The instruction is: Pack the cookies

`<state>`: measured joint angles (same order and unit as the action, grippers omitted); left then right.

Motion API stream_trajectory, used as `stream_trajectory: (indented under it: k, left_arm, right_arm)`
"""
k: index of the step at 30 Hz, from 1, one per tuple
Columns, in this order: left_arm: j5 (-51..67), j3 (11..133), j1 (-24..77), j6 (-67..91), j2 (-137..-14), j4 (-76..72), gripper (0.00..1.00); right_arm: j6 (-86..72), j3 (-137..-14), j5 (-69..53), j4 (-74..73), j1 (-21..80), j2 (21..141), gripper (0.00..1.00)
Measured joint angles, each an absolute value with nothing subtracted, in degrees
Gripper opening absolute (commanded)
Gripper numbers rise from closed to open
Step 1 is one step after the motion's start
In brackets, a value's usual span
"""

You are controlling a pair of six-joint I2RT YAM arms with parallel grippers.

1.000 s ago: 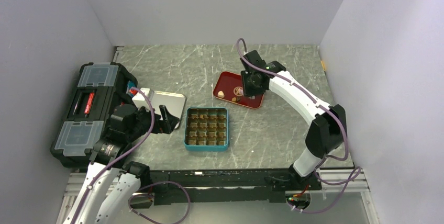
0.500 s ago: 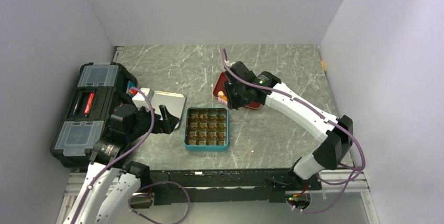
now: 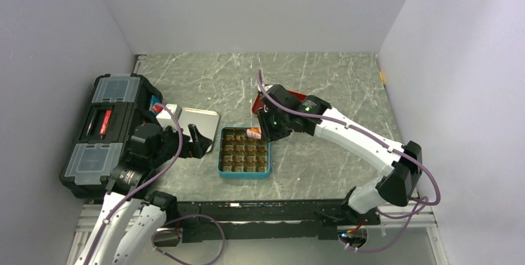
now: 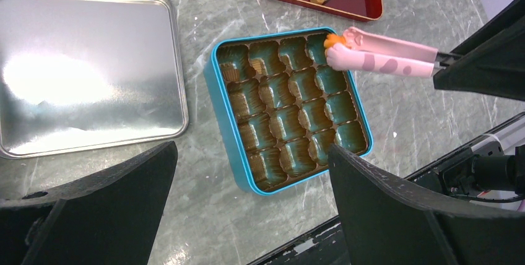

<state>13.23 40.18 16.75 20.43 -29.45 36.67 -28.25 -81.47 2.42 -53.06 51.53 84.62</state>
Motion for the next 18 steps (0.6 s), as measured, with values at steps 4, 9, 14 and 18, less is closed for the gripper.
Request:
stream_trajectory:
  k: [4,9,14,18]
  left_arm:
    - [13.23,40.18,16.75,20.43,-29.45,36.67,0.99]
    - [13.23,40.18,16.75,20.43,-29.45,36.67,0.99]
    - [13.23,40.18,16.75,20.43,-29.45,36.67,0.99]
    - [13.23,40.18,16.75,20.43,-29.45,36.67,0.99]
  right_arm:
    - [-29.26,-79.31,0.30,-51.83,52.36,84.16,0.11]
    - [-30.13,-77.56,-1.37,-50.54,53.28,84.09,0.11]
    - [-30.76,-76.75,-2.37,-49.10,53.95,84.09,0.11]
    - [-31.16,-76.75,-3.03,-48.38,54.28,84.14,0.12]
